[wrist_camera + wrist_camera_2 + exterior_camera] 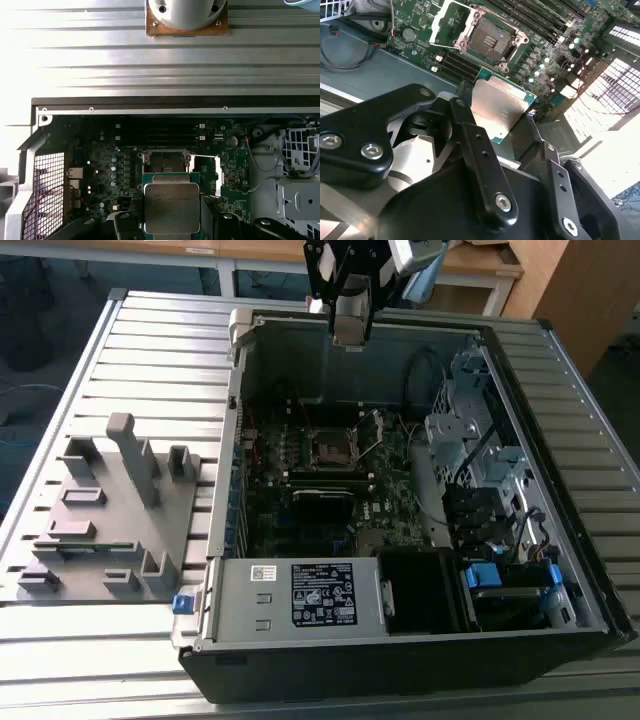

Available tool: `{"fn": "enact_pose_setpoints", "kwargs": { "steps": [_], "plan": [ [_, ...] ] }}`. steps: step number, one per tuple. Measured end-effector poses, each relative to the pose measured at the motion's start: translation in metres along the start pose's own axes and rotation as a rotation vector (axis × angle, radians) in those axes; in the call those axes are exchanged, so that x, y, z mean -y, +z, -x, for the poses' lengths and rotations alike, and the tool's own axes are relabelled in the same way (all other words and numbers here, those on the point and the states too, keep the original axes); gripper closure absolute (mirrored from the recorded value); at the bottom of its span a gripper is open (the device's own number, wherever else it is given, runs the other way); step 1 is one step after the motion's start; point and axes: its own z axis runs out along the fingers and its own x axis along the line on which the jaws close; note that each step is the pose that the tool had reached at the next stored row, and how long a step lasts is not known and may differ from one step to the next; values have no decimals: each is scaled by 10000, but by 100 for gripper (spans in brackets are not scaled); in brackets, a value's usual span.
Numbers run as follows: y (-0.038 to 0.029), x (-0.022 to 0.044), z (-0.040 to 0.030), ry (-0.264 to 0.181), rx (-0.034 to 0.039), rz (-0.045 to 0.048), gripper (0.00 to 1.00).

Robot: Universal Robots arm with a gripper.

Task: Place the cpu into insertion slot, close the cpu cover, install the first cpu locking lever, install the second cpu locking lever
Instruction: 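Place the cpu into insertion slot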

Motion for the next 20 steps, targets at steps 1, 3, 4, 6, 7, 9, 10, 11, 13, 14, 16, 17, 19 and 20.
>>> {"fn": "enact_pose_setpoints", "kwargs": {
  "steps": [1,3,4,6,7,9,10,11,13,14,16,17,19,20],
  "plan": [
    [0,0,0,0,0,0,46],
    [0,0,0,0,0,1,46],
    [0,0,0,0,0,0,46],
    [1,0,0,0,-1,-1,46],
    [4,0,0,0,0,1,46],
    [12,1,0,0,0,1,46],
    [13,1,0,0,-1,0,46],
    [13,1,0,0,-1,-1,46],
    [14,1,0,0,-1,-1,46],
    [15,1,0,0,0,0,46],
    [15,1,0,0,0,0,46],
    [18,1,0,0,0,0,46],
    [28,2,1,0,1,3,46],
    [36,4,0,0,0,1,46]
  ]
}}
